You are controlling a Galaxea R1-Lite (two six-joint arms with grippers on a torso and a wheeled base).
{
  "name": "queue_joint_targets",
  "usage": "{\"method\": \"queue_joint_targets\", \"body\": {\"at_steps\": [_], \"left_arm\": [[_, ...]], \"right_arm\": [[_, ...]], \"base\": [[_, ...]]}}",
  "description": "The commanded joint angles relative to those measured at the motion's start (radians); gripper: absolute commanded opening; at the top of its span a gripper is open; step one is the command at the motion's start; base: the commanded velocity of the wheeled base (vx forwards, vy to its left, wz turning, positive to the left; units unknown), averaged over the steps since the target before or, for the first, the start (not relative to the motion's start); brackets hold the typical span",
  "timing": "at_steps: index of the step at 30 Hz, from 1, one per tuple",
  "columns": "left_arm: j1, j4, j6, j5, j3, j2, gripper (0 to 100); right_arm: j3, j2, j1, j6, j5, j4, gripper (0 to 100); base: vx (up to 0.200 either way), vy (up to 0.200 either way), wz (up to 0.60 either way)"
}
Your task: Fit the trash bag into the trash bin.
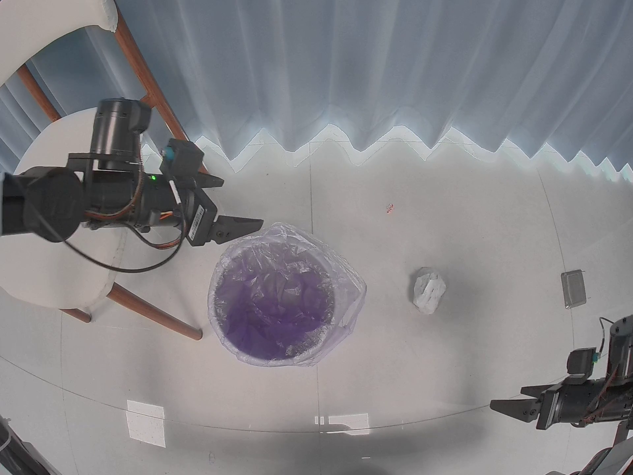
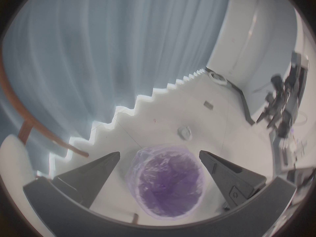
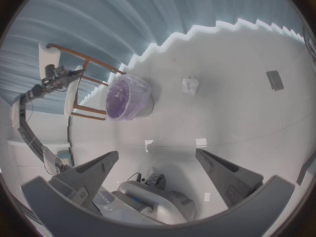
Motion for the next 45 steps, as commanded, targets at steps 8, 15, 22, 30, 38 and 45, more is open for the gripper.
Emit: {"method": "queue_joint_targets", "body": {"at_steps": [8,15,22,30,38,45], "left_arm": [[-0.050,-0.423,-0.582,0.383,0.577,-0.534,100],[0.046,-0.443,-0.644,0.389,0.723,-0.735,100],[0.145,-0.443,-0.688,0.386,0.823,-0.876,100],[0.157,-0.440,-0.650,0.386,0.879,-0.929,100],[0.174,-0.442,-0.636,0.386,0.896,-0.939,100],[0.172,-0.440,-0.628,0.384,0.902,-0.937,100]], "right_arm": [[-0.148,0.584,0.240,-0.076,-0.078,-0.332,100],[-0.223,0.851,0.313,-0.080,-0.124,-0.633,100],[-0.421,1.003,0.350,-0.067,-0.203,-0.693,0],[-0.567,1.089,0.356,-0.073,-0.204,-0.687,0],[-0.714,1.179,0.358,-0.075,-0.206,-0.662,0],[-0.870,1.235,0.356,-0.075,-0.206,-0.576,0]], "base": [[0.000,0.000,0.00],[0.000,0.000,0.00],[0.000,0.000,0.00],[0.000,0.000,0.00],[0.000,0.000,0.00],[0.000,0.000,0.00]]}}
